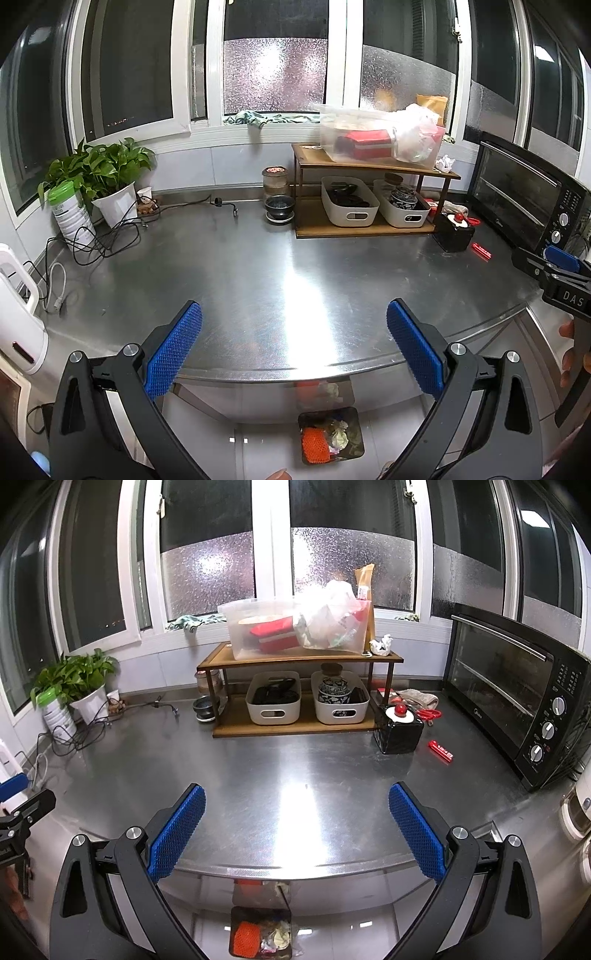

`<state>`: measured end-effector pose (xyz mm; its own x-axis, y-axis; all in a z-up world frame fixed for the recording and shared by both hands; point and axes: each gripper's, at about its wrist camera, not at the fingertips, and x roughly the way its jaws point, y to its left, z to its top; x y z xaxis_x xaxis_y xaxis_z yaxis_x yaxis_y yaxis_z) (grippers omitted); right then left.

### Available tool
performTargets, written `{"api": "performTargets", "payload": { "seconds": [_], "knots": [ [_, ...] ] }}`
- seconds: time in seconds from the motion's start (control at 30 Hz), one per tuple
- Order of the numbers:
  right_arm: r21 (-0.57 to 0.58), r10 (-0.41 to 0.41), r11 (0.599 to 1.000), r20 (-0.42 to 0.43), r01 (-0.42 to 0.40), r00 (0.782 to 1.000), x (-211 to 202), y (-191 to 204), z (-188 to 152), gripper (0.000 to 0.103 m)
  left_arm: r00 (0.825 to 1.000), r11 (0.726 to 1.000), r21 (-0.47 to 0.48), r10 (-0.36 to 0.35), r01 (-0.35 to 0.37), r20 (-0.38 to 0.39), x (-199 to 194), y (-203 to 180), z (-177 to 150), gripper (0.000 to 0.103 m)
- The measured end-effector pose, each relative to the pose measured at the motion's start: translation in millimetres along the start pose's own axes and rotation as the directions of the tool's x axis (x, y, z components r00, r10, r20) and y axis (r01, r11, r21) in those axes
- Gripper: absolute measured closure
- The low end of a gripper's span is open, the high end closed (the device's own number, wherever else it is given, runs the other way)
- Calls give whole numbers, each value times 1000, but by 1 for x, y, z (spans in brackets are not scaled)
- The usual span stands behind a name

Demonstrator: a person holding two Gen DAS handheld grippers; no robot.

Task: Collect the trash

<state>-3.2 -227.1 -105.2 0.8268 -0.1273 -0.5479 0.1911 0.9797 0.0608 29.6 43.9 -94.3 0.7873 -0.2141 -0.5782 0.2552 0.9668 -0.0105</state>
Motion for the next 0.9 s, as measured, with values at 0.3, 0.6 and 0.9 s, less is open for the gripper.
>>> {"api": "performTargets", "payload": {
  "seconds": [0.3, 0.6, 0.9],
  "knots": [
    [4, 3, 1000, -7, -2, 1000, 2, 1, -1, 3, 1000, 1000, 5, 2, -2, -6, 0, -2, 0, 8],
    [10, 1, 1000, -7, -1, 1000, 3, 1, 0, 3, 1000, 1000, 6, 5, -5, 0, 0, -2, 2, 8],
    [5, 0, 1000, -11, 0, 1000, 4, 2, 1, 3, 1000, 1000, 9, 3, -3, 1, 0, -4, 2, 8]
  ]
}}
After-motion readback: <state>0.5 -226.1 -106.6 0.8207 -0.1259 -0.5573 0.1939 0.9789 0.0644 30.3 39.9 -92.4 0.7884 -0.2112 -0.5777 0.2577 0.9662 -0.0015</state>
